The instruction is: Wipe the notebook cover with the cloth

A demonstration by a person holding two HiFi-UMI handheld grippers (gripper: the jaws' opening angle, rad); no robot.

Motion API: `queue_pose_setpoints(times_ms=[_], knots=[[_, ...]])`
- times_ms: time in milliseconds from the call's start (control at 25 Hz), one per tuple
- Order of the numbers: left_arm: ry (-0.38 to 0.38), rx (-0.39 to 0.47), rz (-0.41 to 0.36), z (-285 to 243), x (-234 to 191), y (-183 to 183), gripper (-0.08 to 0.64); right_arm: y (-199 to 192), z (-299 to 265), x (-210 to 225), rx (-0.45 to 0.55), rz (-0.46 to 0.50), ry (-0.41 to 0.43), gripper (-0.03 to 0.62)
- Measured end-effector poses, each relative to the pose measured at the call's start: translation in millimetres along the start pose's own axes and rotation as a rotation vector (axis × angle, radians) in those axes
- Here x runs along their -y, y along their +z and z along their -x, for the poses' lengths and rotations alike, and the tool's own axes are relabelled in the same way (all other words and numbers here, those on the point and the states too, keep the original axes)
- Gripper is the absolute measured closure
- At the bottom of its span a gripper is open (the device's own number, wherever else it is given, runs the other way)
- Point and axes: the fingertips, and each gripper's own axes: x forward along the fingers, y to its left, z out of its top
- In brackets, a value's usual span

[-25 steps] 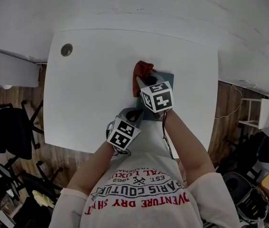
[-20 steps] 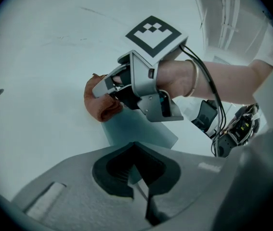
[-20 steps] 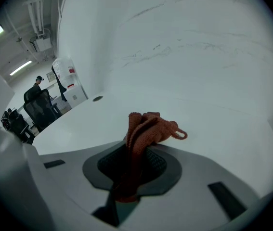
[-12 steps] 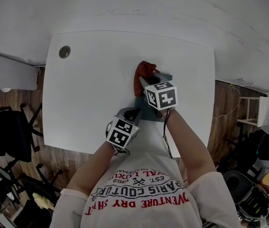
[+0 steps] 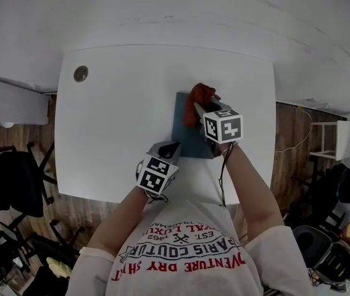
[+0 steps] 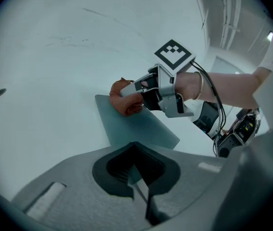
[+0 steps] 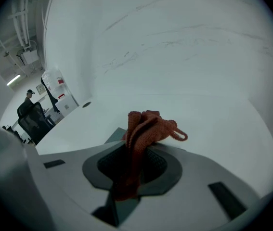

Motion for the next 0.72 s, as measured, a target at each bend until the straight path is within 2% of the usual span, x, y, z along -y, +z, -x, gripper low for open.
queue_pose_setpoints(times_ms=[360, 720], knots=[[0.011, -0.001, -0.004, 0, 1, 0, 0.549, -16, 31, 42, 0.009, -0.029, -0.111, 0.512], [0.017, 0.003, -0.013, 1, 3, 1, 0.549, -27, 55, 73, -0.026, -0.072, -0.205, 0.515]])
